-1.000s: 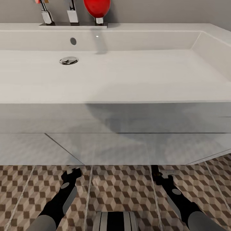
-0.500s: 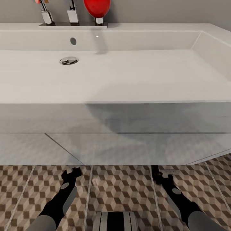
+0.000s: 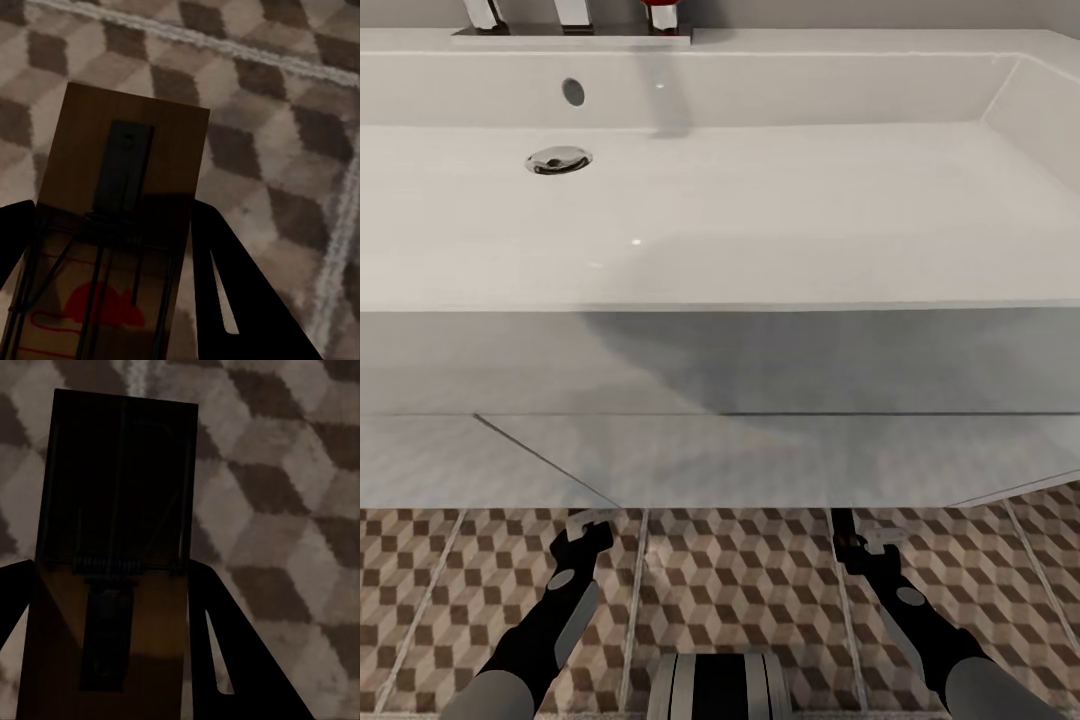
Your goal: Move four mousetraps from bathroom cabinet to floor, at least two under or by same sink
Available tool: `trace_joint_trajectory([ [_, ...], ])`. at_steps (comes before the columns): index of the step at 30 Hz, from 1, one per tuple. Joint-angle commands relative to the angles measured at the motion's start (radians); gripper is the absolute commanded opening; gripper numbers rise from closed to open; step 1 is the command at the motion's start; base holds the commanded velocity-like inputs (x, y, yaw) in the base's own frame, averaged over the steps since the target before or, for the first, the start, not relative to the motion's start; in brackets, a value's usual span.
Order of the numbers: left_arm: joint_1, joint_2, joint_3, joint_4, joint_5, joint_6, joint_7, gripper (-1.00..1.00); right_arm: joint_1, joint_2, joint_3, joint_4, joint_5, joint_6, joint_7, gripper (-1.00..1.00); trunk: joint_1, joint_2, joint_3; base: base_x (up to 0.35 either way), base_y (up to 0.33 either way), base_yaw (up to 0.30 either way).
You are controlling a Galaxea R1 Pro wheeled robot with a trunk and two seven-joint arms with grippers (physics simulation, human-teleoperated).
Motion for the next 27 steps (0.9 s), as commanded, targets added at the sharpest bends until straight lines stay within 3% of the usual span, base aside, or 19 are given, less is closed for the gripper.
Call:
trace_joint_trajectory([
  [1,0.000,0.001,-0.005,0.000,0.008,-0.005,0.004,-1.00,-0.001,-0.001,0.008,0.001,-0.014,-0.004,0.001,-1.00,0.000,0.000,-0.001,0.000,0.000,0.000],
  [27,0.000,-0.003,-0.005,0.000,0.008,-0.005,0.004,-1.00,-0.001,-0.001,0.010,0.002,-0.014,-0.004,0.001,-1.00,0.000,0.000,-0.001,0.000,0.000,0.000],
])
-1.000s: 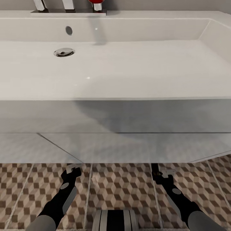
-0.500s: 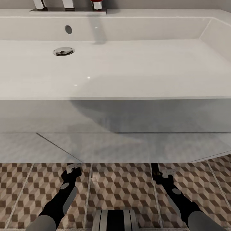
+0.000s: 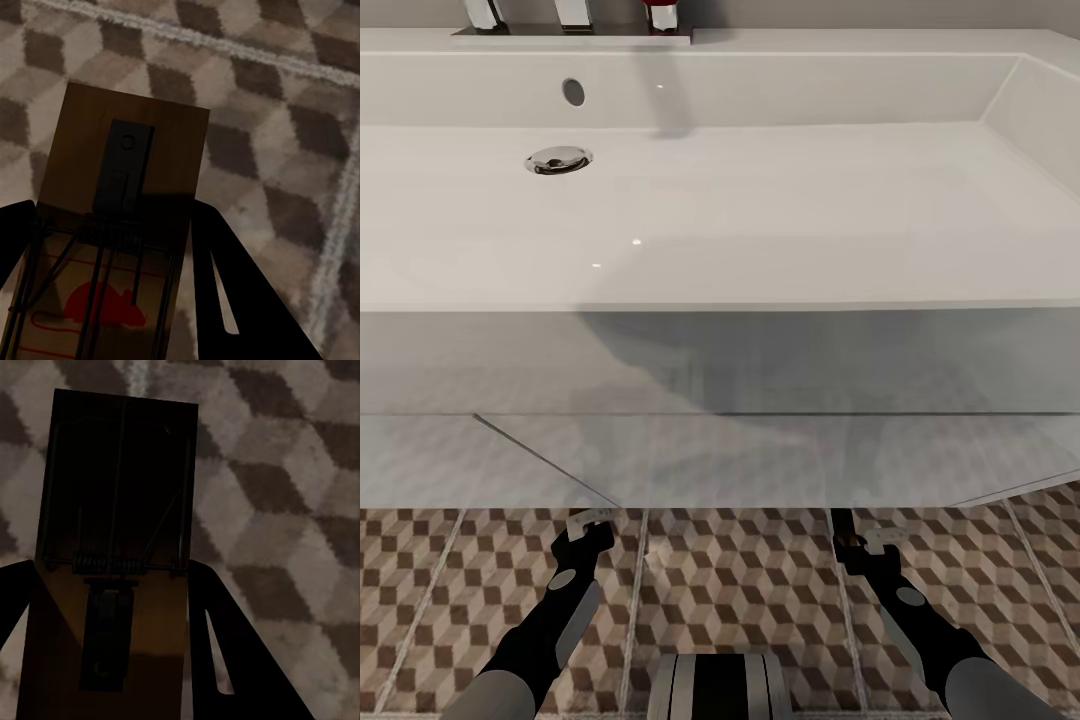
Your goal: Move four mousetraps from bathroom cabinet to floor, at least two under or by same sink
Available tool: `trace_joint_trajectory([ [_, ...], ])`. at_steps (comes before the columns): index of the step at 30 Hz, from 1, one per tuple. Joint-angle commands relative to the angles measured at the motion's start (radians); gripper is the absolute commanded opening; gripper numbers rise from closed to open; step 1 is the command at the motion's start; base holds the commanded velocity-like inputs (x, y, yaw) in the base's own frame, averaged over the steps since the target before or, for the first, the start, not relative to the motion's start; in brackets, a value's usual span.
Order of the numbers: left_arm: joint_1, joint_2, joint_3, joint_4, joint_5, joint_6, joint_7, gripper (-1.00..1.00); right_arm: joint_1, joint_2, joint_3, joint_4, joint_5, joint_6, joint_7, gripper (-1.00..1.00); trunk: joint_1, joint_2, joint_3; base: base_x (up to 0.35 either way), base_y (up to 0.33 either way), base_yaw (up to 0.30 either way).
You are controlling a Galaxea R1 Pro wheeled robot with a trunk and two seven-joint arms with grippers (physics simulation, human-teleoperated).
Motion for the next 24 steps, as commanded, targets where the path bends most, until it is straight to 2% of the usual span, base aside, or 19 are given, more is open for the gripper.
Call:
trace_joint_trajectory([
  [1,0.000,0.001,-0.005,0.000,0.008,-0.005,0.004,-1.00,-0.001,-0.001,0.008,0.001,-0.014,-0.004,0.001,-1.00,0.000,0.000,-0.001,0.000,0.000,0.000],
  [7,0.000,0.001,-0.005,0.000,0.008,-0.005,0.004,-1.00,0.000,-0.001,0.008,0.001,-0.013,-0.004,0.001,-1.00,0.000,0.000,-0.001,0.000,0.000,0.000],
  [13,0.000,0.001,-0.006,0.000,0.008,-0.005,0.005,-1.00,0.000,-0.001,0.008,0.001,-0.013,-0.004,0.001,-1.00,0.003,-0.002,-0.024,0.000,0.000,0.000],
  [24,0.000,-0.002,-0.005,0.000,0.009,-0.004,0.005,-1.00,0.000,-0.001,0.008,0.001,-0.012,-0.004,0.001,-1.00,0.003,-0.002,-0.024,0.000,0.000,0.000],
])
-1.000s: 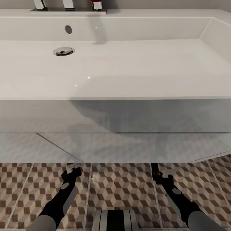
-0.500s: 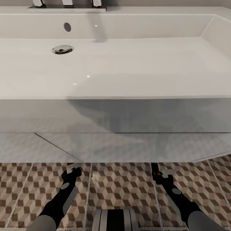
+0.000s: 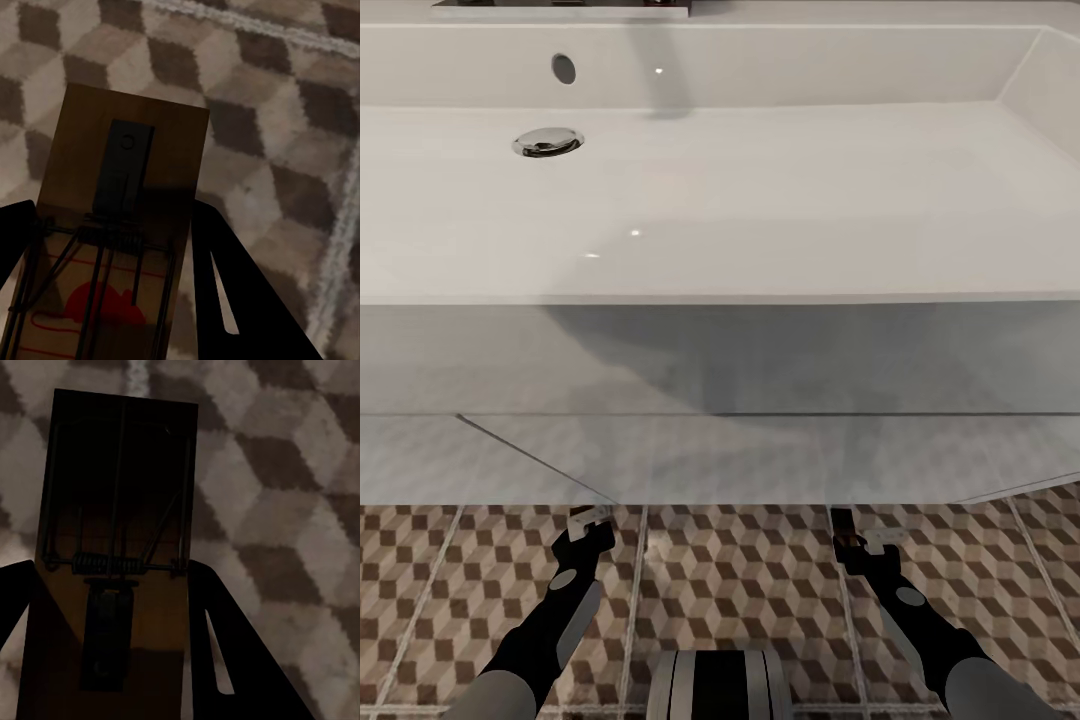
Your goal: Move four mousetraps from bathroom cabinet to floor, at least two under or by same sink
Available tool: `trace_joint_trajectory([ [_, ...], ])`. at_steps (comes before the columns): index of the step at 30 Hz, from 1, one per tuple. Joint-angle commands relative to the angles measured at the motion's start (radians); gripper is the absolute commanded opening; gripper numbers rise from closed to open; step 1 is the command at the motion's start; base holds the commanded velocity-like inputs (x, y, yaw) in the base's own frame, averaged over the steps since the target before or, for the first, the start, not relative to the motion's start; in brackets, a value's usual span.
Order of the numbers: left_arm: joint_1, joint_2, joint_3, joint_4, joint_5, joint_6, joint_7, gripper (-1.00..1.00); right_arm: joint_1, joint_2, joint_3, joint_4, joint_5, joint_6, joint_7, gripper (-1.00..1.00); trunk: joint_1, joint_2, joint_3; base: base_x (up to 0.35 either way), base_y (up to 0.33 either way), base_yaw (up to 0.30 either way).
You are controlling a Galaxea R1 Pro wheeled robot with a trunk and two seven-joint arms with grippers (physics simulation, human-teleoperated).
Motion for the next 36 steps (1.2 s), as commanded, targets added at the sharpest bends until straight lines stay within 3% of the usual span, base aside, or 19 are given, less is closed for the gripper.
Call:
trace_joint_trajectory([
  [1,-0.001,0.001,-0.005,0.000,0.008,-0.005,0.004,-1.00,-0.001,-0.001,0.008,0.001,-0.013,-0.004,0.001,-1.00,0.000,0.000,-0.001,0.000,0.000,0.000],
  [36,-0.001,0.001,-0.006,0.000,0.008,-0.005,0.004,-1.00,-0.001,0.000,0.012,0.001,-0.008,-0.003,-0.005,-1.00,0.000,0.000,-0.001,0.000,0.000,0.000],
])
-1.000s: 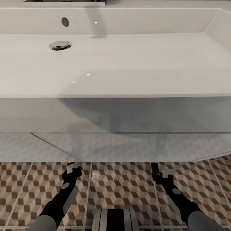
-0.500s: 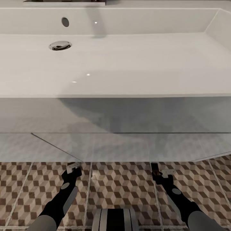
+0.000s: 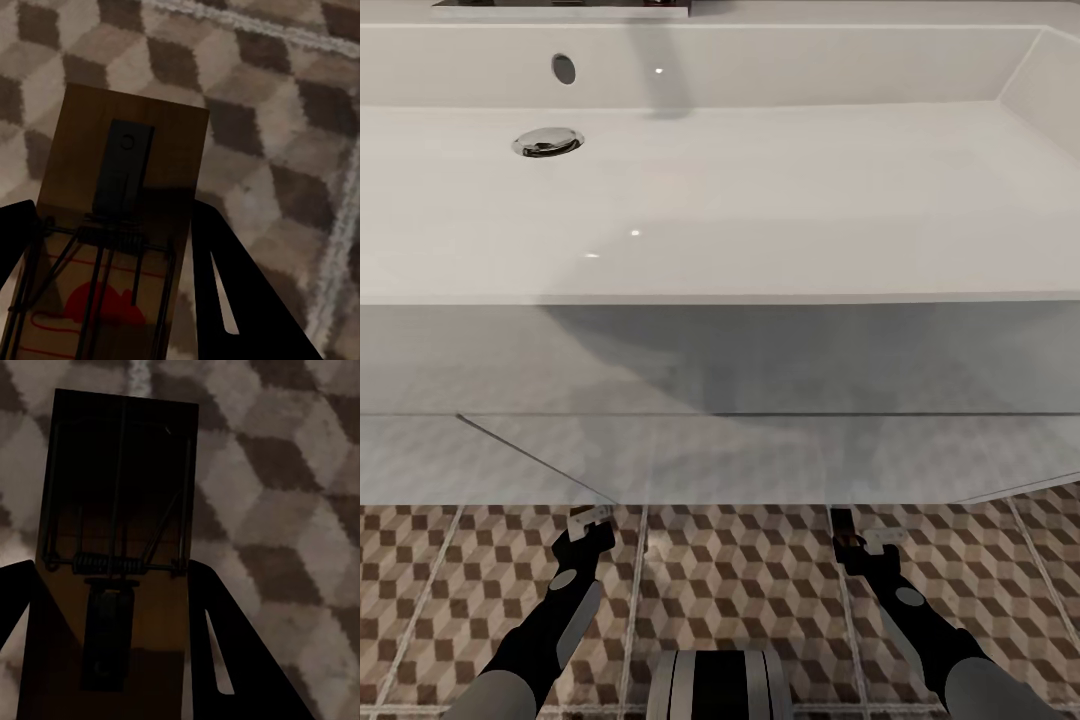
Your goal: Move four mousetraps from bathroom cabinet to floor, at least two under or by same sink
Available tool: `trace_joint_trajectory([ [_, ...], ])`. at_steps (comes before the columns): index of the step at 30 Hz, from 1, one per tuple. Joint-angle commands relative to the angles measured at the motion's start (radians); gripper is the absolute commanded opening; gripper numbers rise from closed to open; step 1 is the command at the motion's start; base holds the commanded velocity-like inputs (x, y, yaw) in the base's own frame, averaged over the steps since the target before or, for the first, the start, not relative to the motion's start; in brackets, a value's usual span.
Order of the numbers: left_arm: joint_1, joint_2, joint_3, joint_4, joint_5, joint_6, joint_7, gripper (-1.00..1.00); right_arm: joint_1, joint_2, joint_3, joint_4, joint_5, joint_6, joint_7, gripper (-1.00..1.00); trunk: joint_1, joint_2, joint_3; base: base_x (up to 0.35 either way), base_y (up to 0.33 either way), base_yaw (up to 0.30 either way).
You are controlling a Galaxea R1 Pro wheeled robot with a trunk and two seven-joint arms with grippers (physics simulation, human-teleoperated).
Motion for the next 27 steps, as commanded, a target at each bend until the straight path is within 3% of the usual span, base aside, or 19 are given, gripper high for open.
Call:
trace_joint_trajectory([
  [1,0.000,0.001,-0.005,0.000,0.008,-0.005,0.004,-1.00,-0.001,-0.001,0.008,0.001,-0.014,-0.004,0.000,-1.00,0.000,0.000,-0.001,0.000,0.000,0.000],
  [27,0.000,0.004,-0.004,0.000,0.006,0.001,0.004,-1.00,-0.001,-0.001,0.007,0.001,-0.015,-0.003,0.000,-1.00,0.000,0.000,-0.001,0.000,0.000,0.000],
])
